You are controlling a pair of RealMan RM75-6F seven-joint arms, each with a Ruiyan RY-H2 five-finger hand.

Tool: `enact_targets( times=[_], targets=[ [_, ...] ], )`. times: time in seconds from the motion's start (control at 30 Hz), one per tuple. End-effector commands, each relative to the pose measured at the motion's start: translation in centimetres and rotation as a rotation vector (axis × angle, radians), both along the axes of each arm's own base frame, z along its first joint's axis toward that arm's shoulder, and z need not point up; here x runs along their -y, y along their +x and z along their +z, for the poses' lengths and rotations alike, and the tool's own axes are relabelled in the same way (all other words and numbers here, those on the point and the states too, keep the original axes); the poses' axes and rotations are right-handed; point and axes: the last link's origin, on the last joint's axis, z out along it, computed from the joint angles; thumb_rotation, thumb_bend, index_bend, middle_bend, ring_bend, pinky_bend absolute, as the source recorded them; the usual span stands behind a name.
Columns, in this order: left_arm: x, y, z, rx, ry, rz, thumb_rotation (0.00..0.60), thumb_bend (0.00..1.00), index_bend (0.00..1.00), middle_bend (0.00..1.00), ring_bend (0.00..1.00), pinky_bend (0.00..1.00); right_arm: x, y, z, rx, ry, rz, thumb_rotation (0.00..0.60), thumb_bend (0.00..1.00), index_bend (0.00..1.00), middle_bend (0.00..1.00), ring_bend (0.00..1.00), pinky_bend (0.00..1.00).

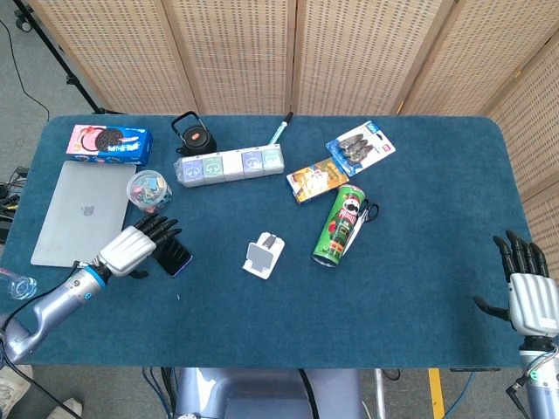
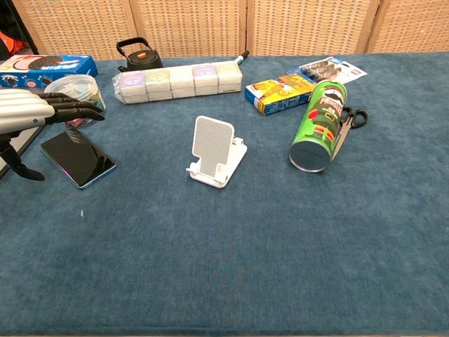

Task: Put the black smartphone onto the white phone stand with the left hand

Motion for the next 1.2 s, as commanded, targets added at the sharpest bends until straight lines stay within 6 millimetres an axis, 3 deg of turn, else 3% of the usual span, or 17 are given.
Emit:
enact_targets(
  times=[0.03, 0.87, 0.97, 1.1, 1.2],
  targets=[
    [-0.3, 0.2, -0.4, -0.011, -0.017, 0.001, 0.600, 0.00, 0.00, 0.00, 0.00, 0.00, 0.0, 0.0, 0.0, -0.002, 0.000, -0.002, 0.600, 0.00, 0.00, 0.00, 0.00, 0.00],
    [-2.7, 0.3, -2.9, -0.088, -0.101, 0.091, 0.600, 0.01, 0.07, 0.00, 0.00, 0.03, 0.8, -0.6, -0.9, -0.015, 0.037, -0.058, 0.600, 0.00, 0.00, 0.00, 0.00, 0.00],
    [-2.8, 0.3, -3.0, -0.098, -0.100, 0.090, 0.600, 0.03, 0.14, 0.08, 0.03, 0.11, 0.8, -0.6, -0.9, -0.011, 0.039, -0.058, 0.600, 0.00, 0.00, 0.00, 0.00, 0.00],
    [-2.6, 0.1, -3.2, -0.103, -0.096, 0.093, 0.600, 0.09, 0.30, 0.25, 0.17, 0.28, 0.7, -0.6, -0.9, -0.006, 0.046, -0.058, 0.600, 0.00, 0.00, 0.00, 0.00, 0.00],
    [-2.5, 0.0, -3.3, -0.097, -0.086, 0.087, 0.600, 0.12, 0.41, 0.33, 0.25, 0.33, 0.7, -0.5, -0.9, -0.005, 0.045, -0.056, 0.600, 0.00, 0.00, 0.00, 0.00, 0.00]
  ],
)
